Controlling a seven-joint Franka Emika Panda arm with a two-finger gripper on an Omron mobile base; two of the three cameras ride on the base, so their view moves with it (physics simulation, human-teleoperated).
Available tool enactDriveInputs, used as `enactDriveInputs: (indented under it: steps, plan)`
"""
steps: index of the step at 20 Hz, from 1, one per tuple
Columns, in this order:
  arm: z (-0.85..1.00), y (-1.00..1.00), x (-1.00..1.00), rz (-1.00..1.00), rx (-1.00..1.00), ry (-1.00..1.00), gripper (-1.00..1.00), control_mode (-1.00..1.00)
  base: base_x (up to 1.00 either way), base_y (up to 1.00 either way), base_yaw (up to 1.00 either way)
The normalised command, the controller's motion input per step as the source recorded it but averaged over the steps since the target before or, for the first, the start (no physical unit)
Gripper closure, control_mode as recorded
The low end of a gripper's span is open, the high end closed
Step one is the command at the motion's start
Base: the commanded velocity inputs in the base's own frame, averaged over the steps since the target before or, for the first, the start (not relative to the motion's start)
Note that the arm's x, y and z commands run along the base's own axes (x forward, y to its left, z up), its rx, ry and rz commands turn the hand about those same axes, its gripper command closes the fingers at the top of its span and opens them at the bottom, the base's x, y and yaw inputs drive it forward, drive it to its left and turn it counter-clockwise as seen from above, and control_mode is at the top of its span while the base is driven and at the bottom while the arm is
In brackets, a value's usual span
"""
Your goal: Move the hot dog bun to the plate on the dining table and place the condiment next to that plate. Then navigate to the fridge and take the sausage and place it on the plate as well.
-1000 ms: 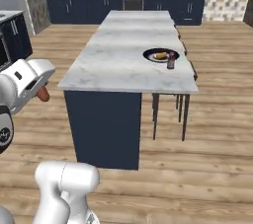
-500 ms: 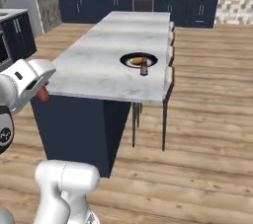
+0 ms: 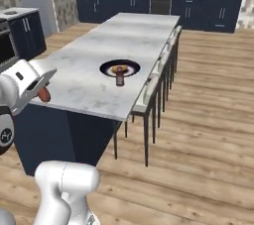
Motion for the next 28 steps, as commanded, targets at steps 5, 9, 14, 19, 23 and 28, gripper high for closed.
enactDriveInputs:
  steps: [5,9,14,19,23,28]
  plan:
    - [0.0,0.0,0.0,0.0,0.0,0.0,1.0,1.0,0.62,-0.8,0.28]
    - [0.0,0.0,0.0,0.0,0.0,0.0,1.0,1.0,0.57,-0.87,0.32]
    - [0.0,0.0,0.0,0.0,0.0,0.0,1.0,1.0,0.44,-0.85,0.36]
    - [0.0,0.0,0.0,0.0,0.0,0.0,1.0,1.0,0.16,-0.74,0.49]
    - [0.0,0.0,0.0,0.0,0.0,0.0,1.0,1.0,0.21,-0.57,0.61]
    - [0.0,0.0,0.0,0.0,0.0,0.0,1.0,1.0,0.21,-0.68,0.57]
